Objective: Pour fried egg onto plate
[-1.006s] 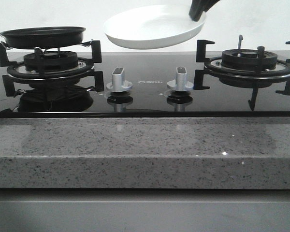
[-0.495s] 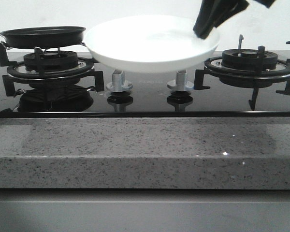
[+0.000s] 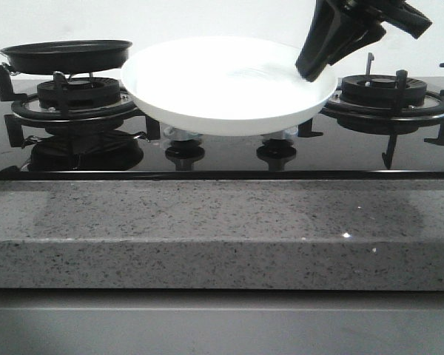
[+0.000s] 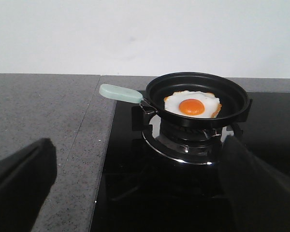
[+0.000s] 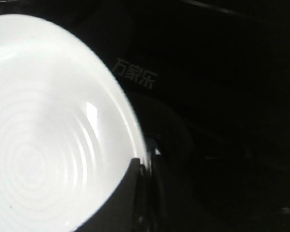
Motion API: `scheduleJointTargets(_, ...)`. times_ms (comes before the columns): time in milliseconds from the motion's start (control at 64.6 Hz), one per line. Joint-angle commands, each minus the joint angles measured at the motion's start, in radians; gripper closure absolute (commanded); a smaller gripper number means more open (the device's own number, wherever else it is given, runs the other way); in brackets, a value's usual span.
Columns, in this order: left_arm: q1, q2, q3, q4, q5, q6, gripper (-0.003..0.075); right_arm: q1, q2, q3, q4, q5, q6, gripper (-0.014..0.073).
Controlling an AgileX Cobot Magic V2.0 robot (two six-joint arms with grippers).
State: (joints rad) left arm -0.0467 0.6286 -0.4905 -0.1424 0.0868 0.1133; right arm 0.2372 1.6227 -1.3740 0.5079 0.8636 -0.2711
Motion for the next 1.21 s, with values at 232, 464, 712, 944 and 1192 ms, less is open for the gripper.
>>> scheduleJointTargets(232,0.001,0.004,-0.037,-0.019,-0.116,-0.011,0.005,-0.001,-0.052,-0.027,0.042,-0.038,-0.011,0.0653)
scheduleJointTargets(464,0.003,0.068,-0.07,-0.216,-0.043,-0.013,0.005,-0.001,-0.052,-0.027,0.042,-0.039,-0.011,0.0653)
scheduleJointTargets(712,0.003,0.294,-0.309,-0.551,0.229,-0.013,0.005,-0.001,-0.052,-0.027,0.042,-0.039,-0.011,0.0653)
scheduleJointTargets(944,0.06,0.473,-0.472,-0.692,0.358,-0.013,0.005,-0.001,-0.052,-0.027,0.042,-0.039,-0.011,0.0653)
scheduleJointTargets(1192,0.262,0.646,-0.567,-0.987,0.636,0.204,0.005,-0.001,-0.052,-0.027,0.042,-0.039,-0.011,0.0653)
